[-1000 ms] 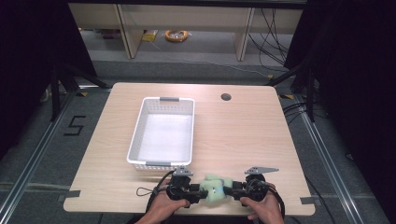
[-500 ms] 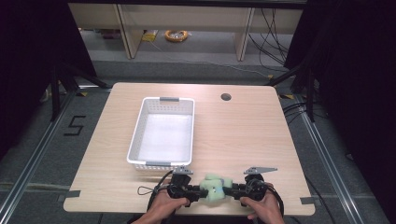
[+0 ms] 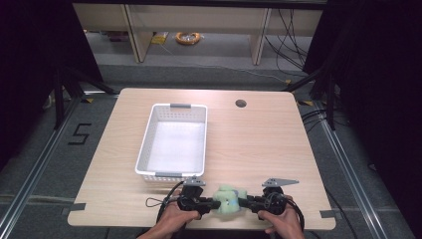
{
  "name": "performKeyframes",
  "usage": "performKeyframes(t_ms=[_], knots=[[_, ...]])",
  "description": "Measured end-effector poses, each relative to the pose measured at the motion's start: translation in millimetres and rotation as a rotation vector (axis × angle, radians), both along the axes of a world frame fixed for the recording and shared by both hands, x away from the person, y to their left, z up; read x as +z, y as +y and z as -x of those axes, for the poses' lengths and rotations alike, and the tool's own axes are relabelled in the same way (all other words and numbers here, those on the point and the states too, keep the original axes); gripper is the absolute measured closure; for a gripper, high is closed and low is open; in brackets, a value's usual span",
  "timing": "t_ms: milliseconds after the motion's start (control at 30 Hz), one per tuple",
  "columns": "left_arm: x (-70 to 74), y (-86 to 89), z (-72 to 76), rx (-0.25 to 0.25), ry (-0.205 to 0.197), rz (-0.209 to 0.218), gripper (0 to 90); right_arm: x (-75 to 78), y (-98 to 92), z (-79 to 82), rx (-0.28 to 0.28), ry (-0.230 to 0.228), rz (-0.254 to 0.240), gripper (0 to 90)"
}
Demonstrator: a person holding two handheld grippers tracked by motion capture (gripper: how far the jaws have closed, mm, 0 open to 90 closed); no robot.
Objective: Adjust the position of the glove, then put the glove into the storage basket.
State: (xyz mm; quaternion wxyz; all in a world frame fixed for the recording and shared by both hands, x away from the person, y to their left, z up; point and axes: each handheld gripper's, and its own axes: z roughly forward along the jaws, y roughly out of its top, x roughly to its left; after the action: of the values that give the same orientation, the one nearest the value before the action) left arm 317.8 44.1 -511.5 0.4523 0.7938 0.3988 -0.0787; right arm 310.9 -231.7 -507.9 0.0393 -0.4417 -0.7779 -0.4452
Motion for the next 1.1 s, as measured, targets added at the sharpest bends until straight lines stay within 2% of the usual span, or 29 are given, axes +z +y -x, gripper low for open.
performKeyframes(t_ms=[67, 100, 133, 200, 267, 300, 333, 367, 400, 500, 533, 567, 600, 700, 733, 767, 800, 833, 867, 900, 967, 1000, 1033, 1100], knots=[[1.1, 1.3, 0.1, -0.007, -0.005, -0.001, 78.4, 2.0, -0.7, 1.3, -0.005, -0.005, 0.002, 73.2], [1.8, 1.5, 0.8, 0.003, -0.013, -0.008, 78.5, 3.0, 0.0, 2.9, -0.015, 0.021, -0.014, 73.3], [2.8, 2.0, 0.9, -0.001, -0.012, -0.017, 78.6, 1.9, -1.0, 1.6, -0.006, -0.002, -0.012, 73.2], [3.3, 2.0, 1.7, 0.003, -0.009, 0.004, 78.7, 1.9, -0.6, 2.0, -0.004, -0.002, -0.017, 73.3], [5.2, 3.4, 2.1, -0.008, -0.018, 0.003, 78.8, 1.8, 0.4, 2.2, -0.003, -0.005, -0.021, 73.3], [6.3, 3.9, 2.5, -0.013, -0.02, 0.005, 78.9, 3.4, 1.8, 4.3, -0.014, 0.017, -0.031, 73.3], [7.4, 4.5, 2.9, -0.014, -0.026, 0.006, 78.9, 3.9, 0.9, 3.5, -0.001, -0.009, -0.014, 73.3], [8.8, 5.3, 3.6, -0.01, -0.027, 0.007, 78.9, 4.3, 1.5, 4.1, -0.001, -0.009, -0.03, 73.3], [10.4, 5.9, 4.6, -0.005, -0.032, -0.003, 78.8, 4.9, 2.0, 4.8, -0.005, -0.013, -0.029, 73.3], [11.2, 8.1, 5.4, -0.016, -0.032, 0.005, 78.9, 5.8, 2.7, 5.7, -0.003, -0.014, -0.029, 73.3], [12.2, 8.0, 6.3, -0.007, -0.037, -0.008, 78.8, 5.4, 3.5, 5.8, 0.004, -0.02, -0.033, 73.3], [11.6, 8.7, 5.7, -0.024, -0.044, 0.002, 78.8, 6.1, 4.1, 6.4, 0.005, -0.016, -0.033, 73.3], [12.1, 9.1, 6.0, -0.024, -0.041, -0.001, 78.8, 6.4, 4.7, 6.5, -0.002, -0.017, -0.023, 73.3], [12.9, 9.7, 6.5, -0.019, -0.045, 0.0, 78.8, 7.1, 5.4, 6.9, 0.005, -0.019, -0.037, 73.3], [13.3, 10.0, 6.6, -0.026, -0.05, 0.0, 78.8, 8.1, 7.1, 8.9, -0.008, -0.003, -0.05, 73.3], [13.6, 10.3, 6.8, -0.032, -0.054, -0.006, 78.8, 8.6, 7.1, 8.7, -0.004, -0.011, -0.042, 73.3], [13.8, 9.9, 7.5, -0.023, -0.053, -0.007, 78.8, 9.4, 7.7, 9.2, -0.001, 0.0, -0.046, 73.3], [14.0, 9.9, 7.8, -0.019, -0.054, -0.007, 78.8, 10.1, 7.7, 9.3, 0.003, -0.002, -0.042, 73.3], [14.8, 9.9, 8.5, -0.016, -0.057, -0.007, 78.8, 10.7, 6.5, 8.2, 0.011, -0.033, -0.018, 73.3], [15.3, 9.8, 9.2, -0.009, -0.06, -0.009, 78.8, 11.6, 7.8, 9.1, 0.007, -0.018, -0.035, 73.3], [16.6, 11.6, 9.1, -0.016, -0.061, -0.01, 78.8, 13.7, 7.9, 8.8, 0.013, -0.029, -0.032, 73.3], [17.6, 12.5, 8.8, -0.024, -0.062, 0.001, 78.7, 15.9, 10.1, 10.6, 0.009, -0.012, -0.046, 73.3], [19.3, 13.7, 9.1, -0.027, -0.067, 0.001, 78.7, 17.4, 9.1, 9.1, 0.02, -0.05, -0.017, 73.3], [24.0, 15.2, 10.8, -0.01, -0.08, -0.01, 78.7, 21.3, 13.0, 10.3, 0.015, -0.014, -0.041, 73.3]])
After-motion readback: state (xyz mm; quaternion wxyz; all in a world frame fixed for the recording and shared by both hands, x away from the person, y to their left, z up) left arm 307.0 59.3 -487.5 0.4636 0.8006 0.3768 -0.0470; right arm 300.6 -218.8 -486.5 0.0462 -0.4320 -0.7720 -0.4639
